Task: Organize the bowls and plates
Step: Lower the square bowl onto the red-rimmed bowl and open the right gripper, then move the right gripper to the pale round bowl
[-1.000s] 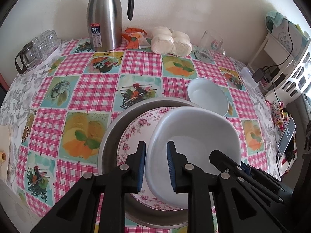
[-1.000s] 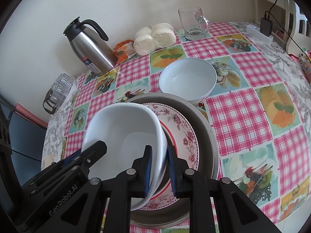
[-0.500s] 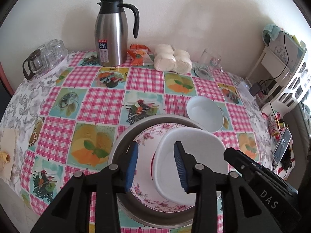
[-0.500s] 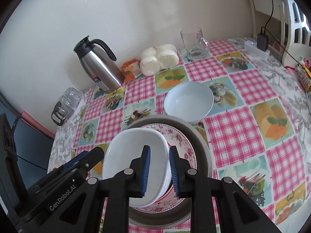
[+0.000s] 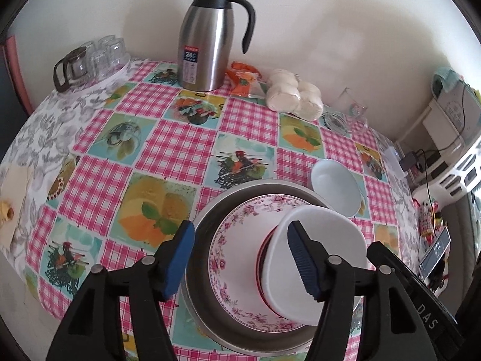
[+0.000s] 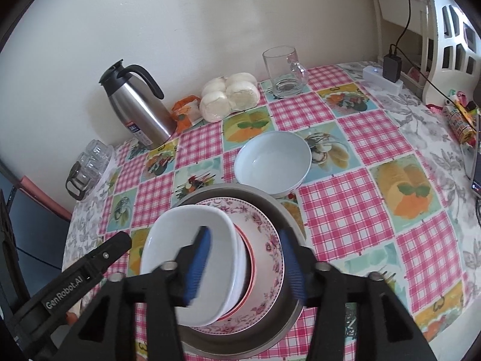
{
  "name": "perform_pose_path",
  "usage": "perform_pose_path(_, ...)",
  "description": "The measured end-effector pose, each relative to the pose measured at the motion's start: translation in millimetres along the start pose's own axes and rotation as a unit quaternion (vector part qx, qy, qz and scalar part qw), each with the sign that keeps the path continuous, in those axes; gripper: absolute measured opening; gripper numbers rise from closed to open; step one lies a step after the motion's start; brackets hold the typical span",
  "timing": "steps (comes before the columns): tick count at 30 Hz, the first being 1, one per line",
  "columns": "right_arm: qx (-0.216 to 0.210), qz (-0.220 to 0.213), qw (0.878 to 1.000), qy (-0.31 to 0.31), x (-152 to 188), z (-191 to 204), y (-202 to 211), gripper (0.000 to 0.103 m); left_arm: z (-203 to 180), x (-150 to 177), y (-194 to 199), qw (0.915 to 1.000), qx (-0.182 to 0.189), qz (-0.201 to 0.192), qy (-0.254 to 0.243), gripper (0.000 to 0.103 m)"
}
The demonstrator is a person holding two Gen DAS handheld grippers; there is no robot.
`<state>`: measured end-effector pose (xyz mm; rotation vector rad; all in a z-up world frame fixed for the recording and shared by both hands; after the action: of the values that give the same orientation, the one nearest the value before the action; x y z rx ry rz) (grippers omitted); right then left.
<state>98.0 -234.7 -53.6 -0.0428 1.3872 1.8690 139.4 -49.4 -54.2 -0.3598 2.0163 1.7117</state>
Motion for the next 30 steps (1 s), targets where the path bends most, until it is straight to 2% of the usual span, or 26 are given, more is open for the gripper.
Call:
perform_pose_path(2, 0.003, -0.001, 1.000, 0.000, -1, -1, -1, 0.068, 4, 1, -2, 1.0000, -0.003, 0.002, 0.007, 0.085)
perform_pose_path(12, 0.012, -0.005, 1.000, 0.001, -2, -5, -3, 0.084, 21, -2, 2, 0.9988, -0.039, -0.019, 0.024, 0.089)
perform_pose_path(13, 0.011, -0.006, 1.000, 0.001, -2, -5, -3, 0.088, 24, -2, 2, 0.9984, -0.045, -0.021, 0.027, 0.090)
perform_pose_path(15, 0.008, -0.009, 1.000, 0.000, -3, -5, -3, 0.099, 27, -1, 1, 0.9980, -0.053, -0.019, 0.029, 0.102)
perform_pose_path(16, 0.007, -0.011, 1.000, 0.000, -3, -5, -3, 0.103, 28, -1, 1, 0.9979, -0.055, -0.018, 0.029, 0.103)
perform_pose_path(30, 0.007, -0.011, 1.000, -0.002, -5, -7, -2, 0.103, 26, 0, 1, 0.9979, -0.059, -0.017, 0.020, 0.103)
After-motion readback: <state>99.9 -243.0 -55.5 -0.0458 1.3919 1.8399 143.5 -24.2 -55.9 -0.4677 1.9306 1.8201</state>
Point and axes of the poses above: each gripper's, at about its wrist camera, not at the fingertips, and y roughly against the way its jaws point, z to its left, x to its underside, the point moved 8 cm from there along -y, roughly the way its jaws point, and after that the axes turned 11 degrees about -y, right-handed, at the moved point
